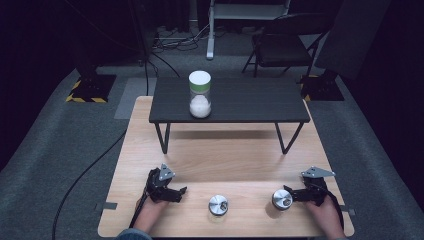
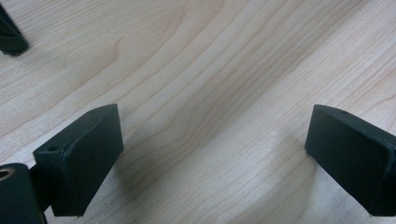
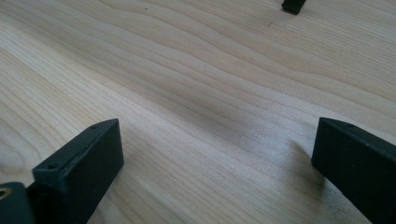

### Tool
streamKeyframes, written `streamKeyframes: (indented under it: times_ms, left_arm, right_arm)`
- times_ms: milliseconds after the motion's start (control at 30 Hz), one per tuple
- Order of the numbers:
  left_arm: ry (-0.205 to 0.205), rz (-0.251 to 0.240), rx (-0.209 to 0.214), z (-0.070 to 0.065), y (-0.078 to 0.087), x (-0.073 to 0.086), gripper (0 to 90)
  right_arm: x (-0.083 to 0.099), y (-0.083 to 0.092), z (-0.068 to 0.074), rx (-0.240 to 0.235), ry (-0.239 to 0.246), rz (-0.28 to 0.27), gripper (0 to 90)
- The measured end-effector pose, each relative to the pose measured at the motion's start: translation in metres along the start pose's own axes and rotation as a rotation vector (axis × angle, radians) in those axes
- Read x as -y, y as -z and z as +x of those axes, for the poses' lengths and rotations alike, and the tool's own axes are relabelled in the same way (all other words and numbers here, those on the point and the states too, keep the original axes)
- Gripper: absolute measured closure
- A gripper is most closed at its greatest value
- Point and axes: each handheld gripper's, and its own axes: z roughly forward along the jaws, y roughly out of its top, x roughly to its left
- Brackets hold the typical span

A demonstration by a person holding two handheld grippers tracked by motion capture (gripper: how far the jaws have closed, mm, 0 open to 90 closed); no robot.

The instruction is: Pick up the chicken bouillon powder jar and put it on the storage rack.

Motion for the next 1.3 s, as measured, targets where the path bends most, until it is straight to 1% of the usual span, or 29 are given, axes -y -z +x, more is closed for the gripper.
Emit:
streamKeyframes:
  times_ms: [800,967,1167,1300]
  left_arm:
    - [0.000,0.000,0.000,0.000,0.000,0.000,4.1]
    - [0.000,0.000,0.000,0.000,0.000,0.000,4.1]
    - [0.000,0.000,0.000,0.000,0.000,0.000,4.1]
    - [0.000,0.000,0.000,0.000,0.000,0.000,4.1]
  right_arm:
    - [-0.001,0.000,0.000,0.000,0.004,0.003,0.7]
    - [-0.003,0.001,-0.002,-0.015,-0.003,0.013,0.7]
    - [-0.004,0.009,-0.002,-0.015,-0.005,-0.022,0.7]
    - [-0.004,0.017,0.000,-0.013,-0.001,-0.065,0.8]
